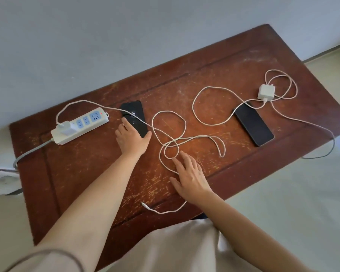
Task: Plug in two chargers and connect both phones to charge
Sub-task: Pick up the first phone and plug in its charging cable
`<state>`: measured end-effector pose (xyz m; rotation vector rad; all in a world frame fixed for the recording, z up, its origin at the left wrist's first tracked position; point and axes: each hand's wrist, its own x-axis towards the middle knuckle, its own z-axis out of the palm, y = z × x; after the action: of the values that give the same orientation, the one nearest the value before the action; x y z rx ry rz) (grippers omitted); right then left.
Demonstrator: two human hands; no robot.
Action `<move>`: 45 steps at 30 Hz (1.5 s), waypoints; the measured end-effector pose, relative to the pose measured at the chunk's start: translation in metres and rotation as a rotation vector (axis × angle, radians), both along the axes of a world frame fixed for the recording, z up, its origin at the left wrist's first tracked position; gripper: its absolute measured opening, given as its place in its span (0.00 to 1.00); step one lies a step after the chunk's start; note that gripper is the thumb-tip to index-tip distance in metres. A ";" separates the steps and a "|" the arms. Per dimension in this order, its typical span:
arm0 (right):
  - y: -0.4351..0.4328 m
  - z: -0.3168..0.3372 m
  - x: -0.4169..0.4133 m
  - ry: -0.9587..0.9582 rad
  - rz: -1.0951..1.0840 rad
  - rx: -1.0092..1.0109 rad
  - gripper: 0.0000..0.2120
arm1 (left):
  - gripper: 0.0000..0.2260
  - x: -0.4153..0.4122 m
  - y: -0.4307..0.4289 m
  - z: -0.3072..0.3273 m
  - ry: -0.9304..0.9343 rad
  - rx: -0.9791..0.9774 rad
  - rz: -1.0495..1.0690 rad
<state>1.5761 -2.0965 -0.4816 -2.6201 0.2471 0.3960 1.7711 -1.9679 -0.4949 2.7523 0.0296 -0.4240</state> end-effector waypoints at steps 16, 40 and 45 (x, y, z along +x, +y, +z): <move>0.082 -0.008 0.024 0.083 0.570 0.018 0.19 | 0.47 -0.092 0.109 0.011 0.044 0.010 0.042; 0.042 0.078 0.073 -0.104 -0.507 0.836 0.25 | 0.20 -0.037 0.099 0.091 0.164 -0.972 0.673; 0.061 0.117 0.080 -0.285 -0.269 0.996 0.13 | 0.20 -0.036 0.087 0.143 0.162 -1.257 0.650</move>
<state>1.6558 -2.0355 -0.3643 -1.6053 0.2221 0.0147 1.7348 -1.8810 -0.3518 1.3599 0.4930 -0.3047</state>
